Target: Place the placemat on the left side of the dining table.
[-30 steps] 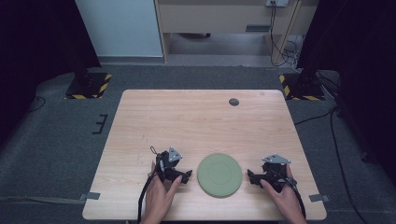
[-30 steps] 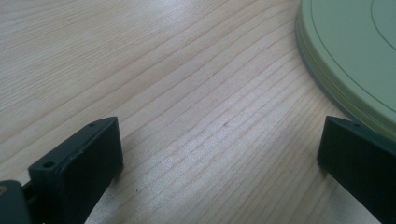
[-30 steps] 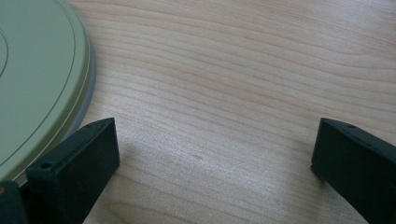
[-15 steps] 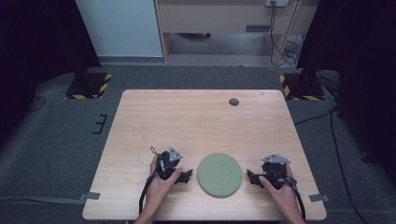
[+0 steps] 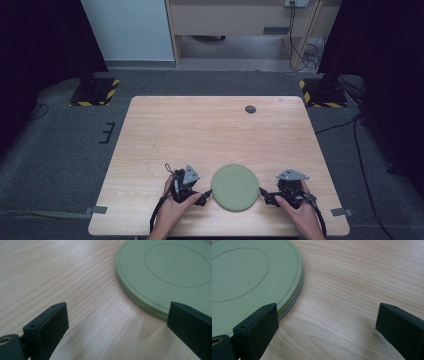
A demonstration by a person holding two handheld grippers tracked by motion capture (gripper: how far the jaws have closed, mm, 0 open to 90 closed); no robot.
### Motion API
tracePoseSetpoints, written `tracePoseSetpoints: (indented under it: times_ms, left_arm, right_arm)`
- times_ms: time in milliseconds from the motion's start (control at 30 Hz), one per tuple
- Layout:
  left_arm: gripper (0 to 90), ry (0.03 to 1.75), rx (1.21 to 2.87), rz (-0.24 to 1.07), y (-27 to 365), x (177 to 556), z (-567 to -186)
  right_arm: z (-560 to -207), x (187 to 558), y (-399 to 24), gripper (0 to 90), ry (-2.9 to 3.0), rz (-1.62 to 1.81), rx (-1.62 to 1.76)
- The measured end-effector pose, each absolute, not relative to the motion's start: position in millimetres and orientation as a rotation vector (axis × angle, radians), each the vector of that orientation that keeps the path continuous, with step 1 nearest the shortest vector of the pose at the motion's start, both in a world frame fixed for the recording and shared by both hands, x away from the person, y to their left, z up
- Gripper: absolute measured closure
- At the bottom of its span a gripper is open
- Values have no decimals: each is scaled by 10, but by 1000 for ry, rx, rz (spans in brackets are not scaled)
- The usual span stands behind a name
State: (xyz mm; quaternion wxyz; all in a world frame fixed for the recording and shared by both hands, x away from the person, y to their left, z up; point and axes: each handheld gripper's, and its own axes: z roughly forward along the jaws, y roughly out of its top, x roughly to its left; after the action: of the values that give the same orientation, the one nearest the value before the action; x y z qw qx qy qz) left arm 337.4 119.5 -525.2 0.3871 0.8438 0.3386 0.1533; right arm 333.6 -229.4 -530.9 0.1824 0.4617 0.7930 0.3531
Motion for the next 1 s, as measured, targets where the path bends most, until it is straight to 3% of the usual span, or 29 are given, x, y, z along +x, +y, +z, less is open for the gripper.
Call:
tracePoseSetpoints:
  times_ms: [1000]
  left_arm:
    - [29,883,2152,455,1046,3432,-5278]
  right_arm:
    - [-5311,3367,-2222,54,2213,982,1315]
